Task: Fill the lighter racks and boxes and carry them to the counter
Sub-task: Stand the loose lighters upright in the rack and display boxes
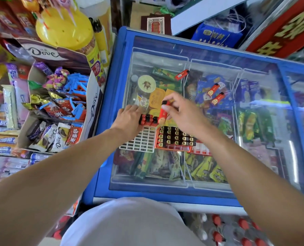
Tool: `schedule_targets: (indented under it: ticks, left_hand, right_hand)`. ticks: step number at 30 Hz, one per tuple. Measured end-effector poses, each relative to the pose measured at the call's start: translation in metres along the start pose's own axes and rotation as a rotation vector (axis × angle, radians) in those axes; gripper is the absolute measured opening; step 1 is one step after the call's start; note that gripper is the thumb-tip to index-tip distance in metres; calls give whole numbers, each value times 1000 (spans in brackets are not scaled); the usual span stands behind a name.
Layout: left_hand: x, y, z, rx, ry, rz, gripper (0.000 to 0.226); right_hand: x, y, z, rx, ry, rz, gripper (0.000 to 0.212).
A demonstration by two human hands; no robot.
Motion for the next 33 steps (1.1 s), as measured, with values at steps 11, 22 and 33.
schedule_targets:
  ticks: [11,22,33]
  left_hand:
    - [-27,-71,31,191,-140,-42,124]
    - [-50,-82,43,211,-26,210,101]
    - [-54,-83,41,231,53,228,97]
  right_hand:
    - [-60,-18,-2,49,-336,-156,20]
    - [-94,-13,-3,-8,-409,-300,17]
    - [-93,-19,-4,55,-433,-372,15]
Point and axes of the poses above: each hand's wrist, its own y-axis towards the middle knuckle, its own x-axis out of the back of the hand, z = x × y, the point moved 1 cm from there along y, towards the middle knuckle, and after that the axes turned 1 degree about x, right-handed, at the moved point
